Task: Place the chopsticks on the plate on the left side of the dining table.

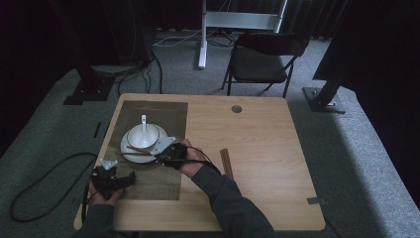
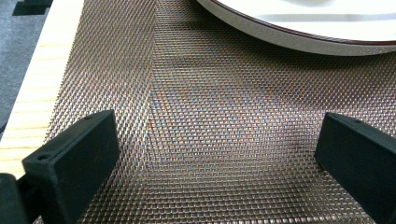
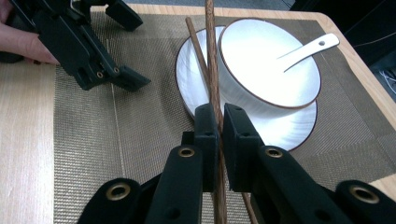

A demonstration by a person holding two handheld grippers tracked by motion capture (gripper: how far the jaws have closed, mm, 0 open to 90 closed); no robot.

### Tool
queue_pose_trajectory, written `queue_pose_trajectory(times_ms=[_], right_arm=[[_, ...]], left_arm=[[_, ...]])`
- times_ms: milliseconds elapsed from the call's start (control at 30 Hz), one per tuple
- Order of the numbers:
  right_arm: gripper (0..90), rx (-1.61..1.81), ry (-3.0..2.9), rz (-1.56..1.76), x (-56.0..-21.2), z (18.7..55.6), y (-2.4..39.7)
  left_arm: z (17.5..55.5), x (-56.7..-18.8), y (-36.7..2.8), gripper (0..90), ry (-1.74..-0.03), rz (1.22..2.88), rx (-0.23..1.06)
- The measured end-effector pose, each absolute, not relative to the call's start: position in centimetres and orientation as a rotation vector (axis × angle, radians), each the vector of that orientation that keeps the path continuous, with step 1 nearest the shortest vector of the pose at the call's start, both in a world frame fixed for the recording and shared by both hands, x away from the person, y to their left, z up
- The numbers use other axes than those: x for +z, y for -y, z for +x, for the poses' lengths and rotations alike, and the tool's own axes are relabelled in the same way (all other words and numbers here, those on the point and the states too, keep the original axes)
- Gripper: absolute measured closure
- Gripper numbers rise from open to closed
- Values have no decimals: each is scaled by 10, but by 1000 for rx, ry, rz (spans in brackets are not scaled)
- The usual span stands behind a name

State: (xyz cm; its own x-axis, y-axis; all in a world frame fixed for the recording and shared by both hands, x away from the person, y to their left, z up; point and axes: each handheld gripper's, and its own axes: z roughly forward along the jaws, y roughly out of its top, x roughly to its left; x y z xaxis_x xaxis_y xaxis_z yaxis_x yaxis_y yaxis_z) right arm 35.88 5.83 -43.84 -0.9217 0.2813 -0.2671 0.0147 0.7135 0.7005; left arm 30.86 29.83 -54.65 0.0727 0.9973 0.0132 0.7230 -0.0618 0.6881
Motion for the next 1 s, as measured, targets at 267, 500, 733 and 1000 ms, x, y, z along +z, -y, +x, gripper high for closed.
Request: queue_pose_trajectory(times_ms=[267, 500, 733, 1000], right_arm=[[848, 1040, -2566, 214, -435, 362, -66], [848, 1034, -2564, 199, -432, 367, -71], [848, 1034, -2567, 180, -430, 368, -75], [848, 1034, -2570, 166, -431, 371, -82]], left_arm=[[309, -546, -298, 2, -1702, 1840, 693], [309, -547, -298, 2, -1702, 1840, 694], [309, -547, -298, 2, -1702, 1839, 695], [309, -546, -298, 2, -1703, 1841, 693]])
